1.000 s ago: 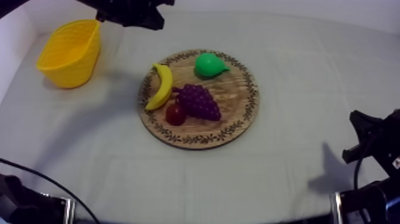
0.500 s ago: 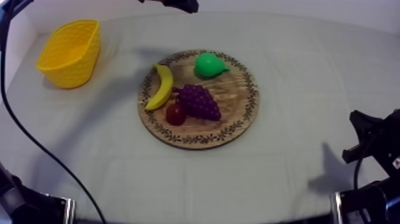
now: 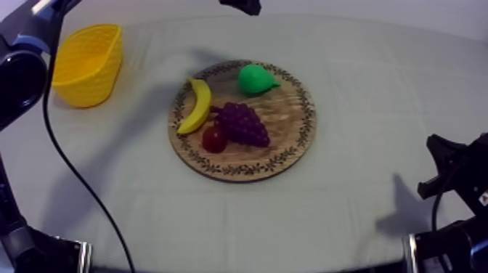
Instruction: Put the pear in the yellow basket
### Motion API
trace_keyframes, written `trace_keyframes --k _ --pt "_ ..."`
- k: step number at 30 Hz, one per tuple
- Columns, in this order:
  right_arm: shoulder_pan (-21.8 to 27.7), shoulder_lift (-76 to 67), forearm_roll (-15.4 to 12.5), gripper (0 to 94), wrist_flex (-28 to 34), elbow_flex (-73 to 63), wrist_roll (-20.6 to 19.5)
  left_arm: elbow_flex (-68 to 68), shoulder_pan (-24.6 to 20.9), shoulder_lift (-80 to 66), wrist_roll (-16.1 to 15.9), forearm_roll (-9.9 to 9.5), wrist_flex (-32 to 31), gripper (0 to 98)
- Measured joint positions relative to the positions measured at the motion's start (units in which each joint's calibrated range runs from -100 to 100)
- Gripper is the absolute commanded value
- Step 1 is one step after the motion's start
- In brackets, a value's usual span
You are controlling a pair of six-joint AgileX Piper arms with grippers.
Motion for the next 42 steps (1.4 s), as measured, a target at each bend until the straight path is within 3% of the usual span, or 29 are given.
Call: trace_keyframes --k 10,16,20,25,34,42 --pt "0.0 0.0 0.0 0.4 0.0 0.0 0.03 -3.07 0.64 -0.42 -14.95 -1.46 10.88 4.6" --pt "0.0 0.0 0.0 0.4 0.0 0.0 0.1 0.83 0.52 -2.44 -24.0 -1.91 12.74 5.4" --pt "0.0 0.0 0.0 0.4 0.0 0.0 0.07 3.21 0.26 -3.76 -27.57 -1.88 12.85 8.7" --pt "0.0 0.0 0.0 0.4 0.0 0.0 0.07 3.79 -0.2 -4.71 -28.33 -1.74 12.85 24.0" --pt "0.0 0.0 0.0 0.4 0.0 0.0 0.0 3.84 -0.75 -4.92 -24.09 -0.54 12.85 49.6" --pt "0.0 0.0 0.0 0.4 0.0 0.0 0.02 5.02 -0.22 -3.87 -21.44 -0.61 12.78 69.4"
